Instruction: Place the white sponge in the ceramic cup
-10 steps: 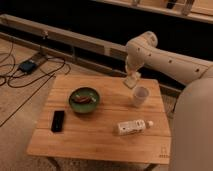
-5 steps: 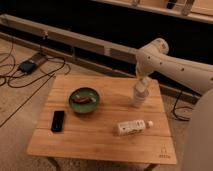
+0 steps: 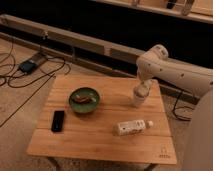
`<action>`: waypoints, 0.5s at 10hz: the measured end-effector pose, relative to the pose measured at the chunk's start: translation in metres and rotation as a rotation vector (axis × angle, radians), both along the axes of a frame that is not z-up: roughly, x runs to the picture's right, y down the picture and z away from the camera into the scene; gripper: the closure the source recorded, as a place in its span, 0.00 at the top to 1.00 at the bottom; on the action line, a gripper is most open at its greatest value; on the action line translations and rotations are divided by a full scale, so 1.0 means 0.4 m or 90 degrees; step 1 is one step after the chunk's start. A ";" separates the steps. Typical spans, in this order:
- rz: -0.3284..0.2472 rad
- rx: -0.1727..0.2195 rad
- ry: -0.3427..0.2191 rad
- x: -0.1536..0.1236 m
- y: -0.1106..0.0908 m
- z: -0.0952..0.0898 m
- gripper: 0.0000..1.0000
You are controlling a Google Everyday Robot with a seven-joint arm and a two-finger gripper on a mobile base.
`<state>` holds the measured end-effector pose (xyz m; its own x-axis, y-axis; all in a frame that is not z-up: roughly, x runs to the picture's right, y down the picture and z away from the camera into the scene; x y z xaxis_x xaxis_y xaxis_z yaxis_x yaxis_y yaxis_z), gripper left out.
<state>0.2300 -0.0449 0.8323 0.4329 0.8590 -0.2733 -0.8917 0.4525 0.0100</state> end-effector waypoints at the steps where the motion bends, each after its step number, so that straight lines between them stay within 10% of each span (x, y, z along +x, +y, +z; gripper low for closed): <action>1: -0.006 0.003 0.004 -0.005 0.003 0.009 0.43; 5: -0.029 0.013 0.021 -0.013 -0.007 0.018 0.79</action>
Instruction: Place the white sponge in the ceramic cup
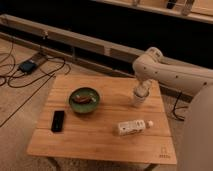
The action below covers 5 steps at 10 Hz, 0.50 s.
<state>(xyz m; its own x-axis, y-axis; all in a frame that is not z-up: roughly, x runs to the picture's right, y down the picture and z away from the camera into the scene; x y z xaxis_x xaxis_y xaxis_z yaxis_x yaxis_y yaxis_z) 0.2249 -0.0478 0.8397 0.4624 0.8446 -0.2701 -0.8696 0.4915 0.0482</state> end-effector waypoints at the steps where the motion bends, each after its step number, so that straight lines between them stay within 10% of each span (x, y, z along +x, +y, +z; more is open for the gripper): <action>1: -0.006 -0.001 0.001 -0.005 0.000 0.001 0.80; 5: -0.027 -0.008 0.005 -0.024 0.011 0.005 0.80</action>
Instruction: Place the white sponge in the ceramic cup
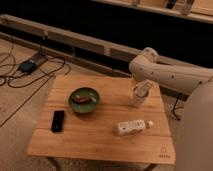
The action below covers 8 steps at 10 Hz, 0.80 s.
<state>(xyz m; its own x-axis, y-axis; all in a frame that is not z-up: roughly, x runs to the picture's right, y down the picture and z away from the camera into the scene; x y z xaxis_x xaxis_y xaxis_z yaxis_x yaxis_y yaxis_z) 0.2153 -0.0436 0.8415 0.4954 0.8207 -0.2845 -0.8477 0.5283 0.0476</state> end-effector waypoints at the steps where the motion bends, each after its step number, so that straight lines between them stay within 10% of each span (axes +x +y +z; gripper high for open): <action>1: -0.005 0.001 0.002 -0.003 -0.003 -0.003 0.80; 8: -0.049 0.023 -0.026 -0.110 -0.076 -0.053 0.80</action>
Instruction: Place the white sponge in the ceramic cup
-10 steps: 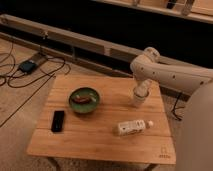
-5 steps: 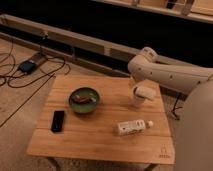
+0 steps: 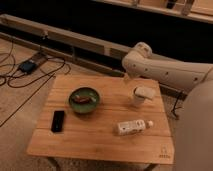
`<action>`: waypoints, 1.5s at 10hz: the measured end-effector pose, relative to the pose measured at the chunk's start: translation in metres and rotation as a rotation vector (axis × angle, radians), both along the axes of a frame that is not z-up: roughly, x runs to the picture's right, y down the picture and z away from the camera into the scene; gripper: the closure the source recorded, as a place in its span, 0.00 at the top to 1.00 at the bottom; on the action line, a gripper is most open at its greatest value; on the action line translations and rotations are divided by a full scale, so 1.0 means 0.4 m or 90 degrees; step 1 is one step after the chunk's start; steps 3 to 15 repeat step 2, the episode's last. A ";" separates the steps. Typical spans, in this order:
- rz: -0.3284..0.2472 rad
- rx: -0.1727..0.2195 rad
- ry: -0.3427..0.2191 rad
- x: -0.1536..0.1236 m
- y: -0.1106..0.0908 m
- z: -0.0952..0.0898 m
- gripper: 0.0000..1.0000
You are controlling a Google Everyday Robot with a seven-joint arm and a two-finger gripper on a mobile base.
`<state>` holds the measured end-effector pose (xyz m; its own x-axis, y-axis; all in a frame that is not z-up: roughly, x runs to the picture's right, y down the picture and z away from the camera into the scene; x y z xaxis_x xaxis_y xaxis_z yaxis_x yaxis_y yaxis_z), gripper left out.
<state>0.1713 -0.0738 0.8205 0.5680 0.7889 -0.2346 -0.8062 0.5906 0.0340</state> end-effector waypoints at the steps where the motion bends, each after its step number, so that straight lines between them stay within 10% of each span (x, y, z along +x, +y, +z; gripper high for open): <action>1: 0.000 -0.002 0.003 0.005 0.005 0.002 0.80; 15: 0.001 -0.002 0.004 0.011 0.005 0.000 0.80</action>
